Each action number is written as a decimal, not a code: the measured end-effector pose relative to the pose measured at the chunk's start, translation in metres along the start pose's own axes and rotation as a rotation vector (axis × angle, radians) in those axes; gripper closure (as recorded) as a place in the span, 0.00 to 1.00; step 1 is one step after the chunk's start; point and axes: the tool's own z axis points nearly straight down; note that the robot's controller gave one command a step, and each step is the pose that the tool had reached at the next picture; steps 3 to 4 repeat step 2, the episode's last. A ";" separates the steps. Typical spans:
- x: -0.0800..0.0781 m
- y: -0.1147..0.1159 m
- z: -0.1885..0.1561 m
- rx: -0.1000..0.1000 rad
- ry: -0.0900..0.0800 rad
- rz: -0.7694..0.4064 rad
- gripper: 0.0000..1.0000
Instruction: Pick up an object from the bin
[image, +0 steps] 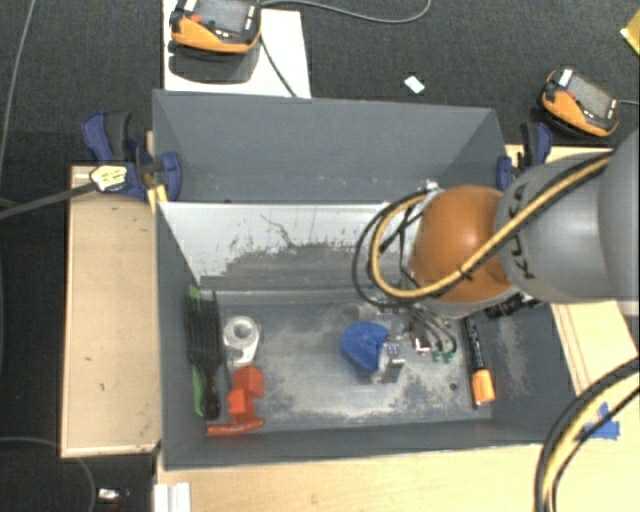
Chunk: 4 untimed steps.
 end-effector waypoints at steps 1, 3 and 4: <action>0.010 0.013 0.007 -0.001 -0.001 0.147 0.00; 0.008 0.015 0.008 0.000 -0.002 0.107 1.00; 0.008 0.015 0.008 0.000 -0.002 0.107 1.00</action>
Offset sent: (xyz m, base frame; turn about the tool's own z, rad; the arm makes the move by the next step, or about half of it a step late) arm -0.0096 0.0150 -0.0082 0.1036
